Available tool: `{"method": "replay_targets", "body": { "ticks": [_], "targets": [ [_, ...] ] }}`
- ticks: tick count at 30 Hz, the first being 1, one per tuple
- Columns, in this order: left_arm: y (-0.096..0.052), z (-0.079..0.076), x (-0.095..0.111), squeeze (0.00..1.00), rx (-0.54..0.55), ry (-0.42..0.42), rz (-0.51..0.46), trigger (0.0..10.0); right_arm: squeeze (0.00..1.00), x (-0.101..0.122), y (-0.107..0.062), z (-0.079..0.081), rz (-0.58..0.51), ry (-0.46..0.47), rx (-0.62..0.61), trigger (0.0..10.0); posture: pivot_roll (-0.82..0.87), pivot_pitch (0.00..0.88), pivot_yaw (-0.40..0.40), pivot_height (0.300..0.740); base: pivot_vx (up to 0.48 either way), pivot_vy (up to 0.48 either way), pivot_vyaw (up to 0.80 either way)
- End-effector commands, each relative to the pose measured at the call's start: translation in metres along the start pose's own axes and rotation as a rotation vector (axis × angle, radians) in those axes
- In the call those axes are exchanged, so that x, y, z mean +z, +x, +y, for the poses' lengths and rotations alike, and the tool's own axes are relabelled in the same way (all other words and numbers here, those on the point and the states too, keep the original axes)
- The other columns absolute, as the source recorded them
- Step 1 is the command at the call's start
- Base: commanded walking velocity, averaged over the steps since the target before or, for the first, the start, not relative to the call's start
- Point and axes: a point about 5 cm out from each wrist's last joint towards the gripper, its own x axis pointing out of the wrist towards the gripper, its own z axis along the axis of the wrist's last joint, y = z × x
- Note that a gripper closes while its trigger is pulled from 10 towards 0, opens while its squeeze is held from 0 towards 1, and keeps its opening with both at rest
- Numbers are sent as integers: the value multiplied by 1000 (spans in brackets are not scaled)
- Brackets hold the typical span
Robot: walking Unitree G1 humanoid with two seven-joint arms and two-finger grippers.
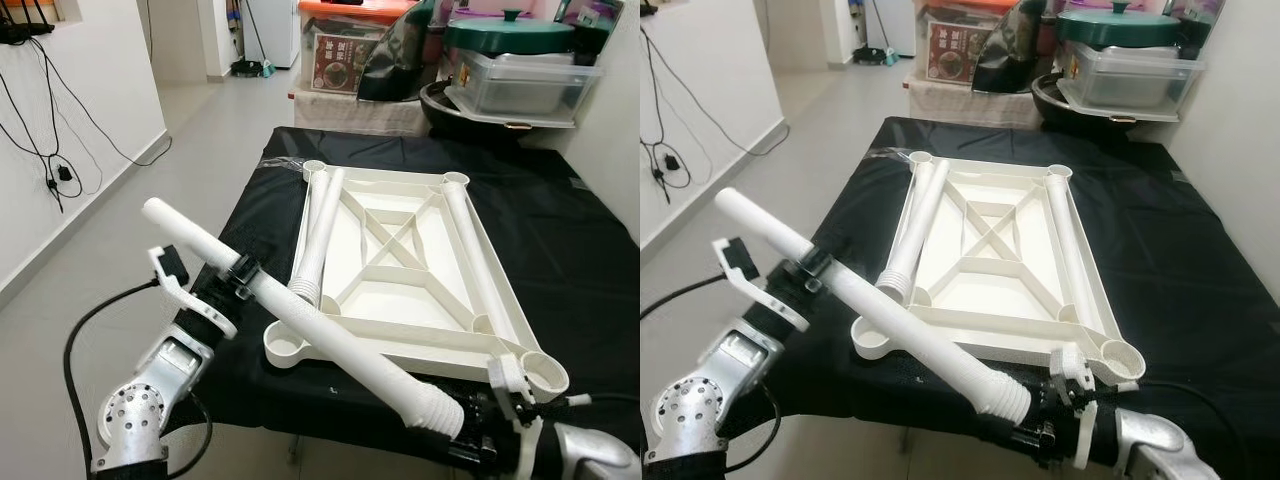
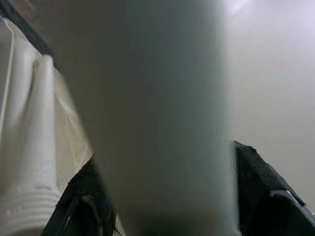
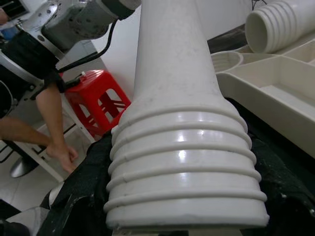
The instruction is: Building children table
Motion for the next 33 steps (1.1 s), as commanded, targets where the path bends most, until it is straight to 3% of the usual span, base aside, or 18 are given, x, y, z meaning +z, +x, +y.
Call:
{"method": "replay_targets", "body": {
  "ticks": [1, 8, 9, 11, 12, 19, 26, 27, 28, 29, 30, 31, 32, 33],
  "targets": [
    [0, -4, 1, 0, -24, 3, 16, 10000, 0, 0, -1, 2, 3, -7, 35, 0, 51, 0, -47, 740, 0, 0, 0],
    [-2, -8, -3, 0, -57, -12, 60, 10000, 0, 1, -3, 3, 4, -11, 44, 0, 53, 0, -41, 740, 0, 0, 0],
    [-3, -7, -1, 0, -56, -26, 51, 2235, 0, 2, -3, 3, 4, -13, 49, 0, 56, 0, -42, 740, 0, 0, 0],
    [-3, -7, 1, 0, -55, -34, 43, 2235, 0, 2, -3, 3, 4, -14, 51, 0, 56, 0, -42, 740, 0, 0, 0],
    [-4, -7, 3, 0, -58, -33, 31, 0, 0, 3, -3, 3, 4, -15, 54, 0, 55, 0, -43, 740, 0, 0, 0],
    [-5, -4, 12, 0, -57, -53, -33, 0, 0, 4, -3, 0, 4, -18, 51, 0, 53, 0, -43, 740, 0, 0, 0],
    [-4, -7, 5, 0, -74, -64, 5, 0, 0, 5, -4, -5, 6, -48, 4, 0, 54, 0, -40, 740, 0, 0, 0],
    [-3, -7, 4, 0, -67, -66, 11, 0, 0, 6, -3, -9, 11, -59, -30, 2235, 55, 0, -38, 740, 0, 0, 0],
    [-2, -6, 5, 0, -54, -68, 20, 0, 180, 7, -1, -14, 3, -68, -77, 10000, 55, 0, -39, 740, 0, 0, 0],
    [-2, -6, 5, 0, -54, -68, 20, 0, 180, 7, -1, -14, 3, -68, -77, 10000, 55, 0, -39, 740, 0, 0, 0],
    [-1, -5, 5, 0, -46, -67, 25, 3059, 996, 9, 1, -20, -20, -71, -133, 10000, 55, 0, -39, 740, 0, 0, 0],
    [-1, -4, 6, 0, -33, -57, 28, 7176, 1000, 11, 1, -24, -40, -63, -161, 10000, 52, 0, -37, 740, 0, 0, 0],
    [0, -3, 8, 0, -27, -57, 20, 10000, 1000, 12, 1, -27, -59, -60, -186, 10000, 48, 0, -38, 740, 0, 0, 0],
    [0, -3, 8, 0, -27, -57, 20, 10000, 1000, 12, 1, -27, -59, -60, -186, 10000, 48, 0, -38, 740, 0, 0, 0]
  ]
}}
